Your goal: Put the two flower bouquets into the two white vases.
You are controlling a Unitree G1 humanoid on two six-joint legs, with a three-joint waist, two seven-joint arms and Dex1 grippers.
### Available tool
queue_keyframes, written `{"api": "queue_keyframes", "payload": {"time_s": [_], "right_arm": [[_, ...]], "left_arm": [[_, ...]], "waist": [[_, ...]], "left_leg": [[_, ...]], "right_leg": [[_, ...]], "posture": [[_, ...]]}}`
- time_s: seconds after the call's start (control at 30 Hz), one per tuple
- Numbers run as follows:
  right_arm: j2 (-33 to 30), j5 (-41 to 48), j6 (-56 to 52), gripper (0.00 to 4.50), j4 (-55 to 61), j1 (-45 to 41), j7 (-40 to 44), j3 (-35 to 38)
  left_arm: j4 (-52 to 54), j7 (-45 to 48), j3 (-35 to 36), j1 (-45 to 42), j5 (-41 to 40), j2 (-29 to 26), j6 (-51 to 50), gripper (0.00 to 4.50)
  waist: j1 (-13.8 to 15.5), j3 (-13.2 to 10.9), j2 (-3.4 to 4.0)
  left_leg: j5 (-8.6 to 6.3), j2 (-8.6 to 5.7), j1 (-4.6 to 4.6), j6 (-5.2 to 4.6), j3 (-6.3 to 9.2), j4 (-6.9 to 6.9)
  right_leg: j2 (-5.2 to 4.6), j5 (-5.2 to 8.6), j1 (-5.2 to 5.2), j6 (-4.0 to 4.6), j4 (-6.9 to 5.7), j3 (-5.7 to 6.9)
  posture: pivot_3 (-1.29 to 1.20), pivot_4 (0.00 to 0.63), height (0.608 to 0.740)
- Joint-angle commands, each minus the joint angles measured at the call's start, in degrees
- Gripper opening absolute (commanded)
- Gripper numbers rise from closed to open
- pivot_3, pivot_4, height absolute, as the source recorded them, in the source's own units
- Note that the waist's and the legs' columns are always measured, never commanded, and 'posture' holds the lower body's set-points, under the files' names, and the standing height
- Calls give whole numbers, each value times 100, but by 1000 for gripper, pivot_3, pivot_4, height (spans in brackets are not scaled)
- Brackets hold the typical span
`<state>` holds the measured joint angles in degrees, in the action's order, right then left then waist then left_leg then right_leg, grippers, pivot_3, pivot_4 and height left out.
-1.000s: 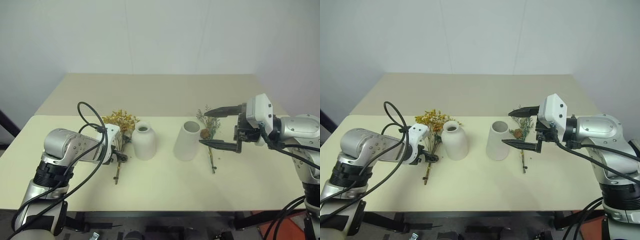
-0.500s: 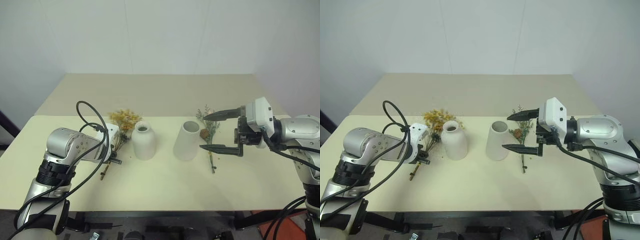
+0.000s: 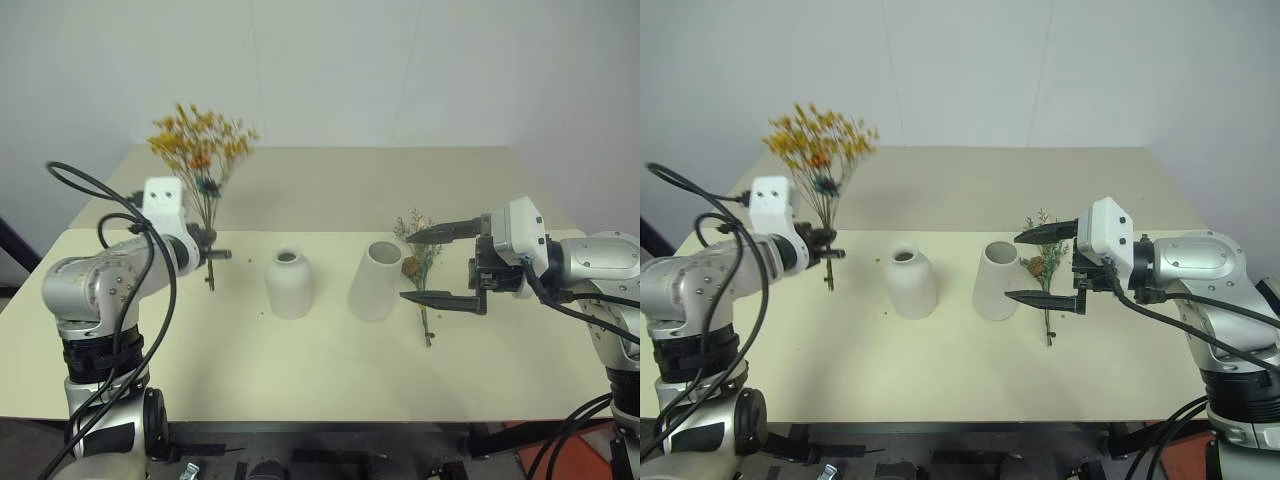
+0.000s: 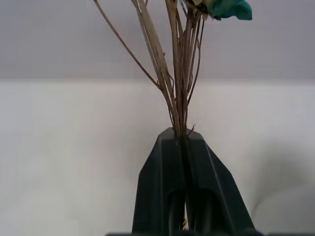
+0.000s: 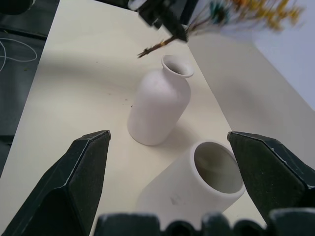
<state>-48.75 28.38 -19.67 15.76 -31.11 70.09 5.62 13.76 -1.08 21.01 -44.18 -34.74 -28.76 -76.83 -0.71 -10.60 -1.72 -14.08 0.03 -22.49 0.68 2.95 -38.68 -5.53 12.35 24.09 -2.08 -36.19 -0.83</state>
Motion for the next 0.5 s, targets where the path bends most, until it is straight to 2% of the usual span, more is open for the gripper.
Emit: {"api": "queue_keyframes", "payload": {"time_s": [0.03, 0.2, 0.27, 0.43, 0.5], "right_arm": [[-77, 127, 24, 4500, 147, -58, -5, 104], [-90, 142, -1, 4500, 170, -53, 11, 89], [-88, 142, 4, 4500, 182, -46, 7, 90], [-96, 177, -6, 4500, 273, 13, -16, 137], [-106, 190, -15, 4500, 310, 50, -31, 167]], "left_arm": [[453, 559, 265, -286, -356, 196, 867, 16], [630, 1452, 479, -427, -1239, 444, 1379, 16], [676, 1709, 333, -400, -1379, 409, 1516, 16], [683, 2016, -140, -191, -1154, 242, 1908, 16], [844, 2339, -316, 139, -965, 225, 2442, 16]], "waist": [[0, 0, 0], [2, 0, 0], [-11, 0, 0], [-22, 0, 0], [-23, 0, 0]], "left_leg": [[0, 0, 0, 0, 0, 0], [0, 0, -2, 1, -2, -1], [0, 0, -2, 1, -2, -1], [0, 0, 5, 0, -5, -1], [0, 0, 4, 0, -5, -1]], "right_leg": [[0, 0, 0, -1, 0, 0], [-1, -2, -1, -3, 4, 0], [0, -2, -1, -3, 3, 0], [2, -2, -4, -3, 0, -4], [2, -2, -4, -3, 1, -5]], "posture": [[0, 150, 740], [0, 150, 740], [0, 150, 740], [0, 150, 740], [0, 150, 740]]}}
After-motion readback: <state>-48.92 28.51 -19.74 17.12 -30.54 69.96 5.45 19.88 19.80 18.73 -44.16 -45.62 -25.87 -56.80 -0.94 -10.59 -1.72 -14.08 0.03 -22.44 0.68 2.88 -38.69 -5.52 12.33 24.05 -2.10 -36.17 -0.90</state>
